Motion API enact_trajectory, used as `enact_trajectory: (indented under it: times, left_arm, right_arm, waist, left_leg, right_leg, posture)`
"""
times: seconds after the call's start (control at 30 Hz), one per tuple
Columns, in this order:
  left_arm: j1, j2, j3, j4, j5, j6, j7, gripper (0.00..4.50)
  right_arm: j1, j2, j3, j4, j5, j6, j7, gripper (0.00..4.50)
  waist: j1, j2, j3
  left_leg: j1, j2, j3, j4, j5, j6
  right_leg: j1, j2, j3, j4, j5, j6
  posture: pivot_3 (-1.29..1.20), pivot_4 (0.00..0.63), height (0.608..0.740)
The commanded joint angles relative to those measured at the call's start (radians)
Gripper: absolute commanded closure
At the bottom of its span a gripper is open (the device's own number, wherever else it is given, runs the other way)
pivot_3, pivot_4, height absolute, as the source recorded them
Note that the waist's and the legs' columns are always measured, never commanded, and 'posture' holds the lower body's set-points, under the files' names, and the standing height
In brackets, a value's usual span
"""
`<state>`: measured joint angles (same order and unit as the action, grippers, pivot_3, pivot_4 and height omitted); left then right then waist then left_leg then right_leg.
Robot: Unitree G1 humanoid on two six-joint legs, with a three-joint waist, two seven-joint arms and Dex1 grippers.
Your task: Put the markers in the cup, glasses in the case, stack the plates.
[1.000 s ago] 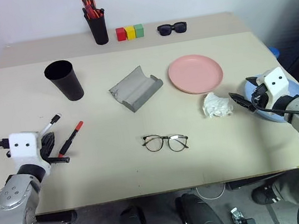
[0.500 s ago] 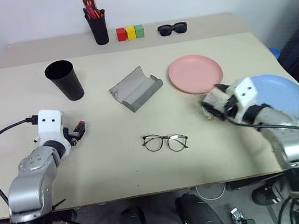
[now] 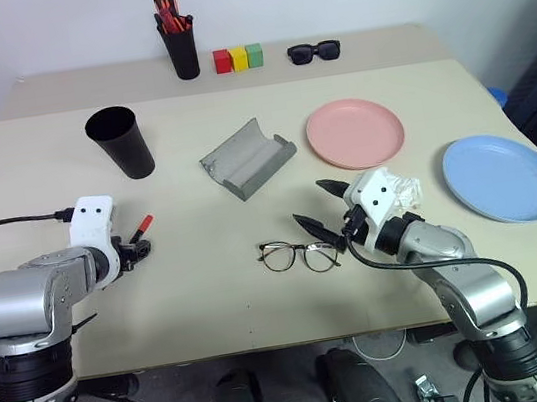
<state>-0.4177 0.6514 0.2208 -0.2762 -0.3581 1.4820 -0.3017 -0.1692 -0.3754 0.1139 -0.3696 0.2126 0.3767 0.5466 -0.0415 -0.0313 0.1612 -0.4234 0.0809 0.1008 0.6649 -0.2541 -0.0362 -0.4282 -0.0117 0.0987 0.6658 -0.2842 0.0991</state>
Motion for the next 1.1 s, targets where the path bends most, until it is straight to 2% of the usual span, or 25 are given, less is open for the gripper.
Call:
enact_trajectory:
  times: [0.03, 0.1, 0.17, 0.37, 0.5, 0.57, 0.73, 0.83, 1.1]
  left_arm:
    - [0.002, 0.010, -0.004, 0.026, 0.007, 0.014, -0.002, 3.41]
    - [0.000, -0.002, 0.010, 0.029, 0.014, -0.009, 0.007, 4.40]
    - [-0.008, -0.025, 0.039, 0.034, 0.023, -0.034, 0.024, 4.45]
    - [0.020, -0.071, 0.070, -0.022, 0.096, -0.483, 0.052, 4.45]
    - [-0.012, -0.144, 0.123, -0.057, 0.053, -0.778, 0.008, 4.45]
    - [-0.059, -0.185, 0.130, -0.034, 0.058, -0.879, 0.037, 4.45]
    - [-0.216, -0.251, 0.071, 0.179, 0.225, -1.160, 0.210, 4.45]
    - [-0.315, -0.275, 0.054, 0.353, 0.278, -1.313, 0.275, 4.45]
    - [-0.529, -0.248, 0.045, 0.867, 0.343, -1.657, 0.363, 4.45]
  right_arm:
    - [-0.020, 0.011, 0.004, -0.018, 0.000, -0.014, -0.007, 0.64]
    - [-0.026, 0.018, 0.009, -0.006, -0.006, -0.020, -0.009, 0.64]
    - [-0.033, 0.024, 0.013, 0.002, -0.011, -0.025, -0.012, 0.64]
    - [-0.083, 0.045, 0.035, 0.037, -0.033, -0.050, -0.021, 0.64]
    - [-0.149, 0.098, 0.085, 0.110, -0.102, -0.150, -0.054, 0.64]
    - [-0.188, 0.140, 0.106, 0.173, -0.148, -0.216, -0.093, 0.64]
    - [-0.306, 0.243, 0.122, 0.385, -0.283, -0.354, -0.261, 0.64]
    - [-0.371, 0.282, 0.114, 0.491, -0.327, -0.382, -0.332, 0.64]
    - [-0.434, 0.339, 0.107, 0.583, -0.325, -0.446, -0.361, 0.64]
  waist:
    - [0.000, 0.000, 0.000]
    - [0.000, 0.000, 0.000]
    - [0.000, 0.001, 0.000]
    - [0.003, -0.001, 0.000]
    - [0.003, -0.001, 0.000]
    - [0.004, -0.001, 0.000]
    - [0.003, -0.001, 0.000]
    - [0.005, -0.001, 0.000]
    - [-0.001, -0.001, 0.000]
  left_leg:
    - [0.000, 0.000, 0.000, 0.000, 0.000, 0.000]
    - [0.000, 0.000, 0.000, 0.000, 0.000, 0.000]
    - [0.000, 0.000, 0.000, 0.000, 0.000, 0.000]
    - [0.000, 0.000, 0.000, 0.000, 0.000, 0.000]
    - [-0.001, 0.000, 0.000, 0.000, 0.000, 0.000]
    - [-0.001, 0.000, 0.000, 0.000, 0.000, 0.000]
    - [-0.001, 0.000, 0.000, 0.001, 0.000, 0.000]
    - [-0.001, -0.001, 0.000, 0.001, 0.000, 0.000]
    - [-0.002, 0.000, 0.001, 0.000, 0.000, 0.000]
  right_leg:
    - [0.000, 0.000, 0.000, 0.000, 0.000, 0.000]
    - [0.000, 0.000, 0.000, 0.000, 0.000, 0.000]
    - [0.000, 0.000, 0.000, 0.000, 0.000, 0.000]
    - [0.000, 0.000, 0.000, 0.000, 0.000, 0.000]
    - [0.000, 0.000, 0.000, 0.000, 0.000, 0.000]
    - [0.000, 0.000, 0.000, 0.000, 0.000, 0.000]
    - [0.000, 0.000, 0.000, 0.000, 0.001, 0.001]
    - [0.000, 0.000, 0.000, 0.000, 0.001, 0.001]
    - [-0.001, 0.000, 0.000, 0.000, 0.001, 0.002]
  posture:
    - [0.00, 0.150, 0.722]
    - [0.00, 0.150, 0.722]
    - [0.00, 0.150, 0.722]
    - [0.00, 0.150, 0.722]
    - [0.00, 0.150, 0.722]
    - [0.00, 0.150, 0.722]
    - [0.00, 0.150, 0.722]
    - [0.00, 0.150, 0.722]
    - [0.00, 0.150, 0.722]
